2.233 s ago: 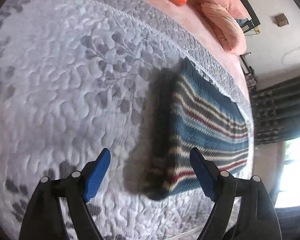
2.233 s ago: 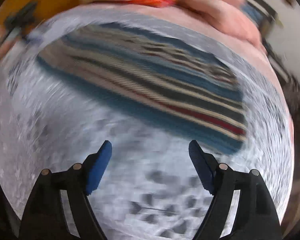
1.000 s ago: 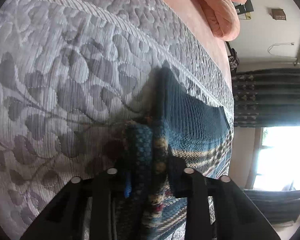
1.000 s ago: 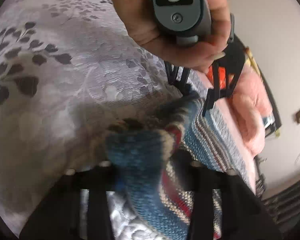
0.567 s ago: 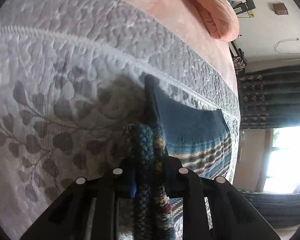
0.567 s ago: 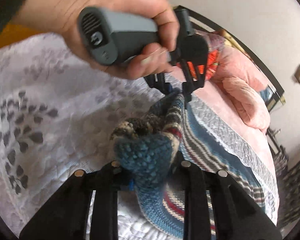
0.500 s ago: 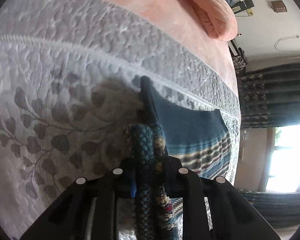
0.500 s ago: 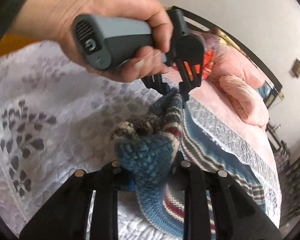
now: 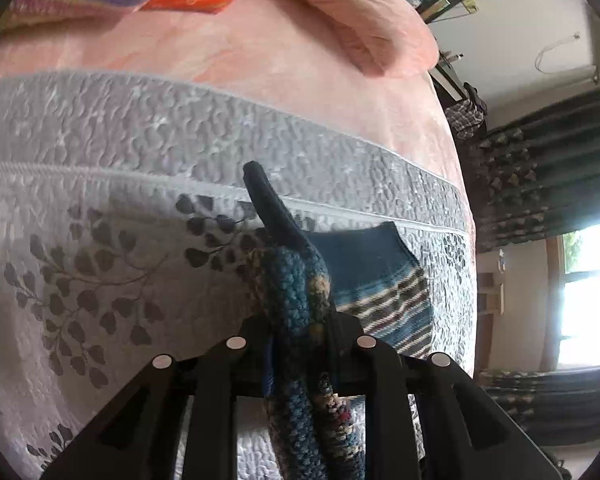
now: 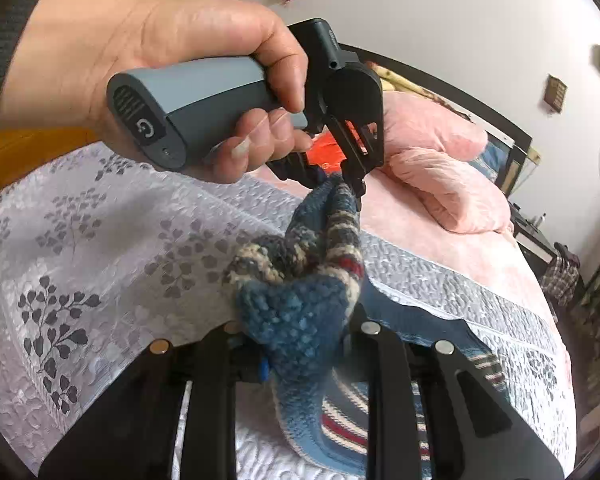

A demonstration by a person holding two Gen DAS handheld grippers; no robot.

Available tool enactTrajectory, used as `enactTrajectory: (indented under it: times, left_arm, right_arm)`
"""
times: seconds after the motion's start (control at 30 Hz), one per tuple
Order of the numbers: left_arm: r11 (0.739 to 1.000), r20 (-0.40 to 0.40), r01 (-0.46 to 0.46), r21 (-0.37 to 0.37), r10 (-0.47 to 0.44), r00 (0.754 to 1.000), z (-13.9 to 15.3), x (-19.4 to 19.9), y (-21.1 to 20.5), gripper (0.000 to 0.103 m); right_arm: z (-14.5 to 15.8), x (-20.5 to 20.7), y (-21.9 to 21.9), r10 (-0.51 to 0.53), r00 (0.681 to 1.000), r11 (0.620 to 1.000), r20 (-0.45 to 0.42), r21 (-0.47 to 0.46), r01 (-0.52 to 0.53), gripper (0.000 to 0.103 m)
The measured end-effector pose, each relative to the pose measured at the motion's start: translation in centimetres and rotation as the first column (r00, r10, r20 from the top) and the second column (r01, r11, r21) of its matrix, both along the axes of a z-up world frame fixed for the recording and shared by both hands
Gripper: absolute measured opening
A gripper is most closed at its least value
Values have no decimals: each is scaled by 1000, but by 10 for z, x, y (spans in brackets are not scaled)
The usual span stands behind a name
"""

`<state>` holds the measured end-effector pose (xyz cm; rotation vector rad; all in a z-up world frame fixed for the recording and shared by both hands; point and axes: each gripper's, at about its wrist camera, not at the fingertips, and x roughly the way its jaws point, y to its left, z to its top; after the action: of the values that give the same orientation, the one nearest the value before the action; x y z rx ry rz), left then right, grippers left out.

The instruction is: Fold small clothes

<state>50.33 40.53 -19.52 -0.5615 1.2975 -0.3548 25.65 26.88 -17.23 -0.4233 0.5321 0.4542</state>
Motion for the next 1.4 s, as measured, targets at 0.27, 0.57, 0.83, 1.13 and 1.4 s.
enactTrajectory:
  times: [0.27, 0.57, 0.83, 1.13, 1.4]
  left_arm:
    - [998, 22, 34, 46, -35, 999, 30, 6, -45, 20]
    - [993, 36, 69, 92, -73, 997, 54, 14, -95, 20]
    - [988, 40, 100, 121, -105, 994, 62, 20, -134, 20]
    - [980, 29, 135, 145, -141, 990, 57, 28, -171, 20]
    - [972, 16, 166, 167, -171, 985, 42, 35, -207, 20]
  right_arm:
    - [19, 7, -39, -60, 998, 996, 3, 61, 60, 21]
    - [33, 15, -78, -122, 993, 986, -1, 111, 121, 21]
    - [35, 21, -104, -164, 986, 977, -10, 138, 164, 21]
    - [31, 28, -130, -207, 978, 965, -31, 158, 209, 21]
    - [20, 35, -156, -250, 967, 952, -58, 165, 256, 21]
